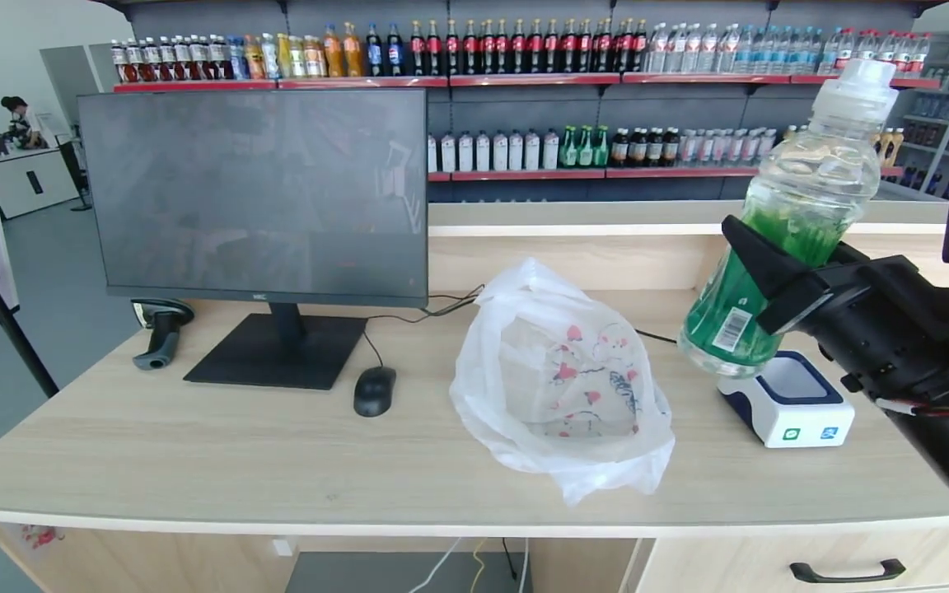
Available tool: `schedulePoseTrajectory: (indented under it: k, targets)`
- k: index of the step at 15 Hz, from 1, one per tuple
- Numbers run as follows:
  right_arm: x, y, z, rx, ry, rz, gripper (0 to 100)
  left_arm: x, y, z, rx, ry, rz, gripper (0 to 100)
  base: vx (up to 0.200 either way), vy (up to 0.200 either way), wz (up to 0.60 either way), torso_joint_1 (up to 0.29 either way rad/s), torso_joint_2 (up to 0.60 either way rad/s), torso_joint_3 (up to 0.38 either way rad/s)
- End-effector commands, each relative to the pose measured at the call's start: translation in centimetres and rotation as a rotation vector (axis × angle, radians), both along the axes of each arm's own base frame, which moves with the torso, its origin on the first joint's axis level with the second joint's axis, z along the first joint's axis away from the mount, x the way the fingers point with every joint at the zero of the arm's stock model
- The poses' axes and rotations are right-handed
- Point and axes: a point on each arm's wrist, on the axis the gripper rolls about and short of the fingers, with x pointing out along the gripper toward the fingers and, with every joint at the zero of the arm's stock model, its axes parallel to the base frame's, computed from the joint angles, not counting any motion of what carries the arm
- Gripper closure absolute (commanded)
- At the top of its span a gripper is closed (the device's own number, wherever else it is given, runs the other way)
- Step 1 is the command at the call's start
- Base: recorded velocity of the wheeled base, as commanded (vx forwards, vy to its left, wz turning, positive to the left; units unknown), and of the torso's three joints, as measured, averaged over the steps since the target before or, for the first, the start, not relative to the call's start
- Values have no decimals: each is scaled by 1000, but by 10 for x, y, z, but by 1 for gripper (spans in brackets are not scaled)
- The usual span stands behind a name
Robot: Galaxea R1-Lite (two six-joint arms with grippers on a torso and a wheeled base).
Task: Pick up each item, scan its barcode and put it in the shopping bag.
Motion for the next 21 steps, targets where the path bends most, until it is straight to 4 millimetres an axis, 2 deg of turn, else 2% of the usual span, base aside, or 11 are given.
schedulePoseTrajectory:
  k: [1,6,9,11,15,21]
  targets:
    - [23,4,-12,-18,41,-21,100,0,0,0,0,-1,0,0,0,0,0,0,0,0]
    - [50,16,-27,-33,78,-15,100,0,0,0,-1,-1,0,0,0,0,360,0,1,0]
    - [64,38,-37,-40,89,36,100,0,0,0,-1,-1,0,0,0,0,0,0,0,0]
    - [81,52,-51,-51,110,54,100,0,0,0,-1,-1,0,0,0,0,0,0,0,0]
    - [111,67,-79,-66,147,57,100,0,0,0,-1,-1,0,0,0,0,0,0,0,0]
    - [125,74,-103,-78,190,62,100,0,0,0,-3,-1,0,0,0,0,0,0,0,0]
